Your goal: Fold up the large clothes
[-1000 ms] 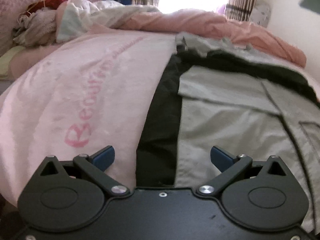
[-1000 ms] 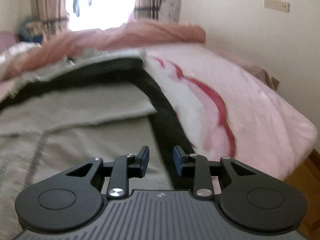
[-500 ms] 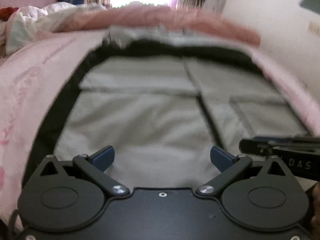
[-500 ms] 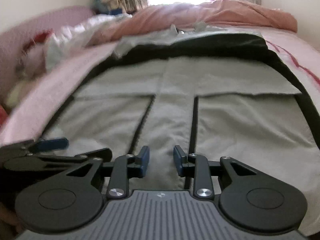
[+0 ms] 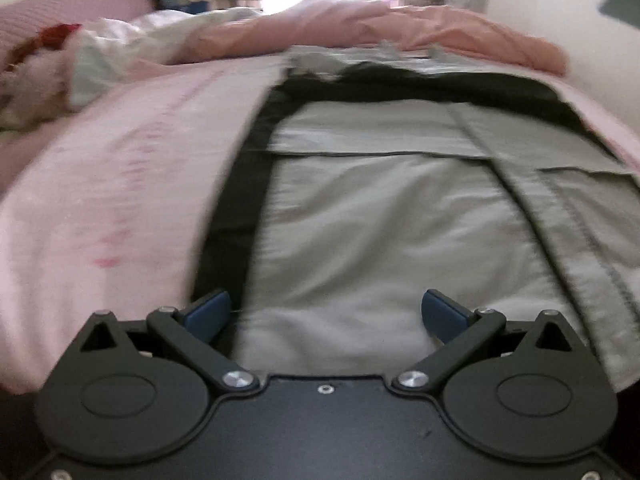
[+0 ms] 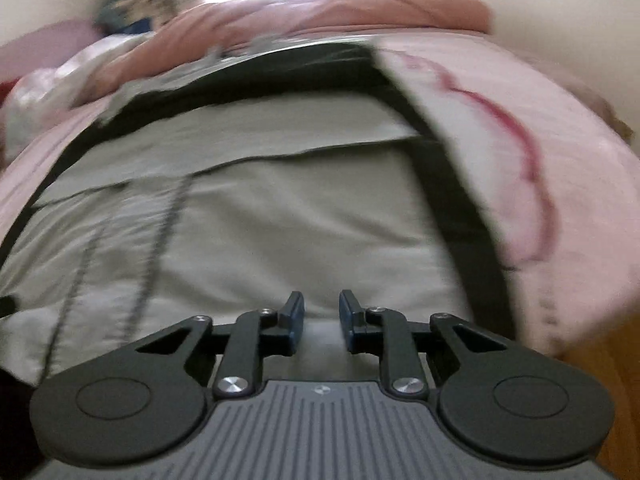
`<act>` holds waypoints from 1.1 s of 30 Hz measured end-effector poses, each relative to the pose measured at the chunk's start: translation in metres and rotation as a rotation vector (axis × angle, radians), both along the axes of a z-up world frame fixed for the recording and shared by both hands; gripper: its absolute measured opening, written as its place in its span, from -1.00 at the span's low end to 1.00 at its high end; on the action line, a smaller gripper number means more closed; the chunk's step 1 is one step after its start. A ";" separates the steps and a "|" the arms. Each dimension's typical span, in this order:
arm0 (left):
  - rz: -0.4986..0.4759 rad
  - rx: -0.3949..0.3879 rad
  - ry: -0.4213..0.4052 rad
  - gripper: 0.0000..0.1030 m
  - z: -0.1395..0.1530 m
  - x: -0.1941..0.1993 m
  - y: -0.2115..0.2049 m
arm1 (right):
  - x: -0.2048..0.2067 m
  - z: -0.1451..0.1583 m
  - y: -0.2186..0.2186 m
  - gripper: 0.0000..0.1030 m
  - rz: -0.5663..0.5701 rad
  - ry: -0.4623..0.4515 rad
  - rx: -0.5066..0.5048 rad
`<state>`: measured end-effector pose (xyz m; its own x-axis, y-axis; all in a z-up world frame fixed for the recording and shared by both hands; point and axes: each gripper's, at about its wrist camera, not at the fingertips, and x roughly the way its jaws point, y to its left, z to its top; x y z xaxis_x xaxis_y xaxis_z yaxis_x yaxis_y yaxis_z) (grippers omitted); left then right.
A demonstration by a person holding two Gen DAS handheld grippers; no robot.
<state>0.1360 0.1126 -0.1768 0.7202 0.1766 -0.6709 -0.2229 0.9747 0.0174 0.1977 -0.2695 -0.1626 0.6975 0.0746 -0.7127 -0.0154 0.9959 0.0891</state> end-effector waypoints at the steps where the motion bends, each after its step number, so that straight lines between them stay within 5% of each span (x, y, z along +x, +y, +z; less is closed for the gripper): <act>1: 0.010 0.002 0.005 1.00 0.000 -0.003 0.005 | -0.001 0.000 -0.010 -0.51 -0.036 -0.004 -0.008; 7: 0.099 -0.077 0.034 1.00 0.004 -0.015 0.047 | -0.005 0.000 -0.040 -0.58 -0.103 -0.013 0.051; 9: 0.063 0.003 0.036 1.00 0.018 -0.020 0.051 | -0.004 -0.001 -0.028 -0.50 -0.090 -0.012 -0.017; 11: 0.071 0.171 0.043 1.00 0.036 -0.021 0.054 | -0.002 -0.003 -0.017 -0.35 -0.080 -0.016 -0.068; 13: 0.092 0.221 0.026 1.00 0.050 -0.023 0.061 | -0.002 -0.004 -0.012 -0.12 -0.097 -0.028 -0.073; 16: 0.107 0.117 -0.030 1.00 0.061 -0.023 0.066 | -0.002 0.000 0.002 -0.05 -0.096 -0.046 -0.073; 21: 0.057 -0.036 -0.056 1.00 0.036 -0.003 0.022 | -0.017 0.017 0.058 -0.05 0.042 -0.158 -0.072; 25: 0.023 -0.064 0.016 1.00 0.009 0.015 -0.021 | -0.019 0.018 0.087 -0.05 0.185 -0.129 0.006; 28: 0.036 -0.008 0.038 1.00 0.002 0.020 -0.038 | -0.019 0.011 0.104 -0.05 0.235 -0.094 -0.013; 33: 0.056 -0.042 0.033 1.00 0.003 0.016 -0.037 | -0.015 -0.001 0.106 0.08 0.197 -0.050 -0.081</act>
